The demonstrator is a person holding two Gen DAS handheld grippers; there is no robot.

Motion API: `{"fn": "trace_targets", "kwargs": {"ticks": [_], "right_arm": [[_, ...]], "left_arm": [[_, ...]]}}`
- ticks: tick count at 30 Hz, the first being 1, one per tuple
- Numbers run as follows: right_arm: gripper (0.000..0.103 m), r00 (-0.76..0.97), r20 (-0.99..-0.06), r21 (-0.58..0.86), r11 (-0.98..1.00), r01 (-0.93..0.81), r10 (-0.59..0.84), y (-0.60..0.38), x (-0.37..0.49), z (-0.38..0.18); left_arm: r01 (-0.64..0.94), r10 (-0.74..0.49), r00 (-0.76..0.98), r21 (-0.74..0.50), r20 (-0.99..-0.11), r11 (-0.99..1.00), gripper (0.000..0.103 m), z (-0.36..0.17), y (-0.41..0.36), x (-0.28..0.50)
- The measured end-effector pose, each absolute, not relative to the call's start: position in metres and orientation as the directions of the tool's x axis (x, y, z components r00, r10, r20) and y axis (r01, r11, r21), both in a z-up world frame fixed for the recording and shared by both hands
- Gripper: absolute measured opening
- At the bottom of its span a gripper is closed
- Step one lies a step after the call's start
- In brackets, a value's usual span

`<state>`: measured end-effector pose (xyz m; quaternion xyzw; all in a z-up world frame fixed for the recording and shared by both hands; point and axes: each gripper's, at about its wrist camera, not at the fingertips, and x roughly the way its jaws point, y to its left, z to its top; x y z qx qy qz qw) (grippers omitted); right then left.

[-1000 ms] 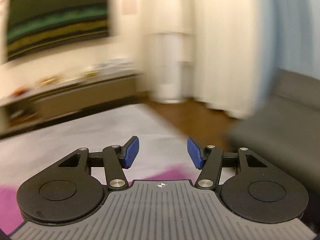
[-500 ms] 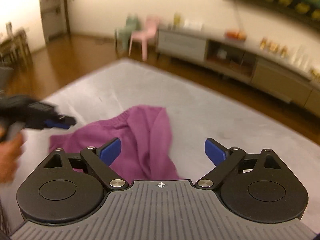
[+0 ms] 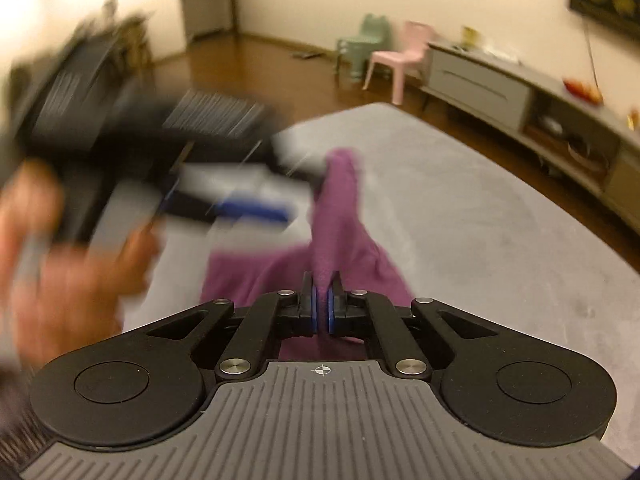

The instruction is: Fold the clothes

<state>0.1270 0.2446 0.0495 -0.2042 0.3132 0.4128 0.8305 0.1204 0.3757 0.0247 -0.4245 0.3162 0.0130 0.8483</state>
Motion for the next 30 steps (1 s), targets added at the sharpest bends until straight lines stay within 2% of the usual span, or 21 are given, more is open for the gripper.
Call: {"fn": "trace_targets", "kwargs": {"ticks": [1,6,7,9,11,13,15,17,18,19,20,21,22,23,24,27,29,30], "right_arm": [[0.002,0.486,-0.692,-0.122,0.578,-0.807,0.533,0.248,0.12,0.041],[0.003,0.508,-0.68,-0.119,0.604,-0.788,0.528,0.244,0.104,0.026],[0.003,0.522,-0.675,-0.131,0.612,-0.78,0.522,0.243,0.1,0.026],[0.003,0.556,-0.66,-0.164,0.626,-0.762,0.505,0.239,0.095,0.026],[0.003,0.566,-0.647,-0.165,0.631,-0.758,0.511,0.234,0.09,0.028],[0.006,0.549,-0.633,-0.139,0.618,-0.774,0.545,0.227,0.085,0.03],[0.019,0.523,-0.615,-0.105,0.597,-0.796,0.59,0.218,0.086,0.027],[0.025,0.5,-0.612,-0.073,0.586,-0.807,0.612,0.219,0.086,0.019],[0.026,0.495,-0.613,-0.061,0.588,-0.807,0.616,0.216,0.084,0.018],[0.026,0.504,-0.607,-0.052,0.603,-0.796,0.614,0.207,0.081,0.02],[0.028,0.519,-0.598,-0.042,0.623,-0.781,0.611,0.197,0.078,0.025],[0.029,0.534,-0.589,-0.032,0.643,-0.766,0.607,0.186,0.074,0.029],[0.03,0.552,-0.573,-0.016,0.665,-0.747,0.606,0.17,0.069,0.035],[0.037,0.571,-0.554,0.005,0.688,-0.725,0.606,0.15,0.063,0.042],[0.048,0.587,-0.545,0.024,0.711,-0.702,0.598,0.128,0.057,0.046],[0.055,0.621,-0.558,0.065,0.775,-0.629,0.551,0.061,0.041,0.046],[0.055,0.62,-0.616,0.056,0.812,-0.581,0.486,0.031,0.037,0.031],[0.055,0.616,-0.643,0.056,0.831,-0.554,0.454,0.016,0.035,0.022]], "left_arm": [[-0.279,-0.26,0.795,-0.71,-0.549,0.646,0.076,0.024,0.373,0.121],[-0.365,-0.179,0.697,-0.558,-0.695,0.745,0.072,0.006,0.348,0.139],[-0.369,-0.182,0.698,-0.565,-0.693,0.738,0.071,0.007,0.348,0.139],[-0.335,-0.229,0.74,-0.642,-0.633,0.69,0.072,0.016,0.355,0.13],[-0.281,-0.251,0.785,-0.686,-0.567,0.671,0.079,0.026,0.36,0.118],[-0.26,-0.26,0.77,-0.659,-0.583,0.706,0.086,0.027,0.357,0.112],[-0.277,-0.274,0.721,-0.627,-0.637,0.728,0.086,0.017,0.352,0.117],[-0.303,-0.266,0.674,-0.586,-0.689,0.751,0.085,0.008,0.346,0.126],[-0.311,-0.239,0.664,-0.553,-0.708,0.773,0.074,0.007,0.343,0.13],[-0.314,-0.199,0.662,-0.509,-0.723,0.801,0.021,0.007,0.34,0.132],[-0.305,-0.168,0.666,-0.471,-0.726,0.828,0.007,0.011,0.337,0.131],[-0.272,-0.17,0.706,-0.485,-0.687,0.831,0.003,0.02,0.338,0.121],[-0.216,-0.196,0.768,-0.535,-0.61,0.817,0.004,0.032,0.342,0.103],[-0.167,-0.22,0.81,-0.574,-0.544,0.802,0.004,0.042,0.347,0.083],[-0.182,-0.228,0.811,-0.602,-0.539,0.777,0.004,0.038,0.356,0.072],[-0.398,-0.231,0.677,-0.611,-0.699,0.684,0.004,-0.007,0.384,0.076],[-0.444,-0.232,0.617,-0.577,-0.752,0.685,0.005,-0.022,0.384,0.084],[-0.432,-0.224,0.623,-0.569,-0.749,0.7,0.009,-0.019,0.38,0.086]]}}
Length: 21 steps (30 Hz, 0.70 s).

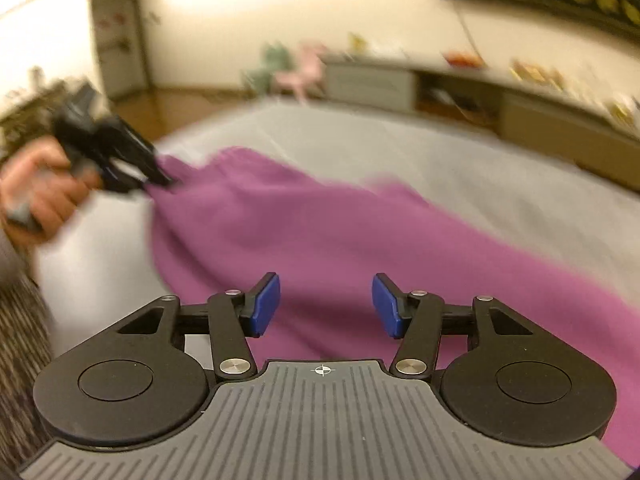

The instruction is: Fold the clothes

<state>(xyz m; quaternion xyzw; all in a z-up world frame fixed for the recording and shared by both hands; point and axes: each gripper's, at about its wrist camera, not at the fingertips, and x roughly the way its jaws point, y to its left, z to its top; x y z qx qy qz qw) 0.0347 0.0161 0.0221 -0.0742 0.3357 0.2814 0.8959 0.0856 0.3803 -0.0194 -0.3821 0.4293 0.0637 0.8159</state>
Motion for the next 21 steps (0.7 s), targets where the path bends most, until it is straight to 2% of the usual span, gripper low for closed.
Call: {"fn": "trace_targets", "kwargs": {"ticks": [3,4,6,8,9,11,14,17,21], "right_arm": [[0.057,0.628,-0.65,0.097,0.866,-0.49,0.428,-0.018,0.019,0.005],[0.058,0.638,-0.64,0.116,0.874,-0.472,0.429,-0.032,0.009,0.005],[0.06,0.65,-0.616,0.172,0.881,-0.44,0.445,-0.051,-0.002,0.003],[0.063,0.636,-0.59,0.29,0.865,-0.409,0.498,-0.072,-0.002,0.001],[0.063,0.627,-0.578,0.369,0.852,-0.372,0.523,-0.08,0.001,-0.003],[0.063,0.617,-0.564,0.506,0.82,-0.267,0.549,-0.102,0.012,-0.013],[0.063,0.611,-0.525,0.669,0.731,-0.134,0.592,-0.136,0.021,-0.027],[0.063,0.61,-0.459,0.796,0.604,-0.04,0.646,-0.156,0.025,-0.043],[0.067,0.565,-0.426,0.853,0.522,-0.009,0.707,-0.152,0.026,-0.045]], "left_arm": [[-0.368,-0.235,0.662,-0.583,-0.711,0.724,0.038,-0.008,0.369,0.088],[-0.361,-0.225,0.668,-0.573,-0.709,0.735,0.045,-0.006,0.366,0.088],[-0.371,-0.18,0.658,-0.524,-0.731,0.767,0.047,-0.005,0.357,0.09],[-0.387,-0.13,0.643,-0.467,-0.755,0.795,0.035,-0.007,0.351,0.092],[-0.392,-0.107,0.64,-0.443,-0.761,0.806,0.003,-0.007,0.347,0.092],[-0.367,-0.098,0.699,-0.474,-0.708,0.801,0.004,0.003,0.348,0.081],[-0.261,-0.188,0.816,-0.638,-0.547,0.724,0.004,0.02,0.36,0.057],[-0.234,-0.246,0.832,-0.717,-0.497,0.656,0.004,0.016,0.37,0.056],[-0.22,-0.273,0.846,-0.766,-0.458,0.604,0.004,0.011,0.379,0.055]]}}
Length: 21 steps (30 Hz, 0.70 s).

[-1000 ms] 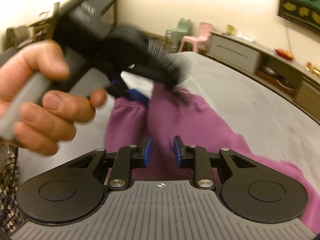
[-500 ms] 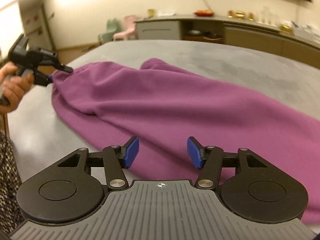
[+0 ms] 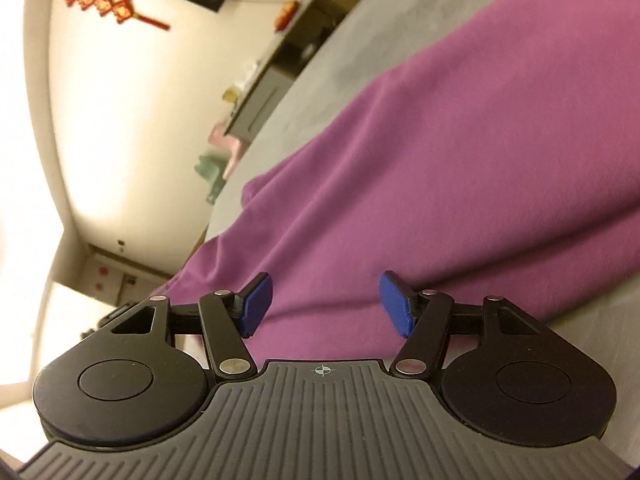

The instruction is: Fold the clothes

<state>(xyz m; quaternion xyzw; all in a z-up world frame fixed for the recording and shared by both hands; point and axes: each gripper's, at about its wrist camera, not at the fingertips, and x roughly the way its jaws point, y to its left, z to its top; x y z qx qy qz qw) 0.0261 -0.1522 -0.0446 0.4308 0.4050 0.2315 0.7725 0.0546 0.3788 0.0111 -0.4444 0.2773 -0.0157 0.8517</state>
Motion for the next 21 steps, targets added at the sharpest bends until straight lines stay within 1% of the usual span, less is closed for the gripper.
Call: {"fn": "trace_targets", "kwargs": {"ticks": [2,3,4,5,8,9,11,13,14,15,17,18,19,21], "right_arm": [[0.068,0.532,-0.396,0.883,0.47,-0.004,0.749,-0.143,0.028,-0.05],[0.061,0.525,-0.401,0.881,0.473,-0.003,0.751,-0.138,0.031,-0.053],[0.058,0.531,-0.409,0.875,0.484,-0.002,0.742,-0.134,0.034,-0.055],[0.055,0.549,-0.417,0.869,0.495,0.006,0.724,-0.133,0.036,-0.055],[0.051,0.636,-0.425,0.865,0.495,0.077,0.644,-0.142,0.043,-0.055],[0.049,0.658,-0.436,0.861,0.498,0.105,0.614,-0.145,0.044,-0.054],[0.047,0.67,-0.452,0.855,0.5,0.137,0.589,-0.145,0.045,-0.053],[0.052,0.649,-0.47,0.85,0.504,0.153,0.597,-0.142,0.042,-0.047],[0.062,0.636,-0.474,0.85,0.504,0.152,0.608,-0.139,0.04,-0.043],[0.07,0.619,-0.468,0.858,0.493,0.146,0.631,-0.135,0.038,-0.04],[0.071,0.574,-0.447,0.876,0.464,0.128,0.686,-0.124,0.038,-0.036],[0.07,0.544,-0.457,0.869,0.485,0.102,0.704,-0.116,0.041,-0.034],[0.07,0.528,-0.496,0.832,0.551,0.062,0.689,-0.105,0.044,-0.028],[0.071,0.528,-0.588,0.703,0.71,-0.04,0.612,-0.083,0.047,-0.01]], "left_arm": [[-0.187,-0.281,0.86,-0.776,-0.426,0.603,0.004,0.013,0.378,0.055],[-0.173,-0.285,0.865,-0.777,-0.414,0.605,0.004,0.014,0.378,0.055],[-0.158,-0.289,0.869,-0.779,-0.401,0.607,0.004,0.014,0.377,0.055],[-0.145,-0.291,0.874,-0.78,-0.389,0.608,0.004,0.015,0.376,0.055],[-0.13,-0.29,0.884,-0.787,-0.368,0.603,0.004,0.015,0.377,0.053],[-0.13,-0.29,0.884,-0.788,-0.367,0.602,0.004,0.014,0.378,0.053],[-0.139,-0.286,0.88,-0.782,-0.379,0.607,0.004,0.014,0.377,0.054],[-0.145,-0.285,0.876,-0.777,-0.388,0.613,0.004,0.014,0.376,0.055],[-0.141,-0.287,0.876,-0.775,-0.388,0.616,0.004,0.014,0.376,0.054],[-0.138,-0.29,0.875,-0.774,-0.388,0.618,0.004,0.015,0.376,0.054],[-0.122,-0.296,0.878,-0.773,-0.377,0.622,0.004,0.016,0.375,0.054],[-0.114,-0.298,0.88,-0.774,-0.37,0.623,0.004,0.017,0.375,0.054],[-0.11,-0.298,0.882,-0.775,-0.365,0.622,0.004,0.018,0.375,0.053],[-0.11,-0.297,0.885,-0.78,-0.359,0.616,0.004,0.018,0.375,0.052]]}}
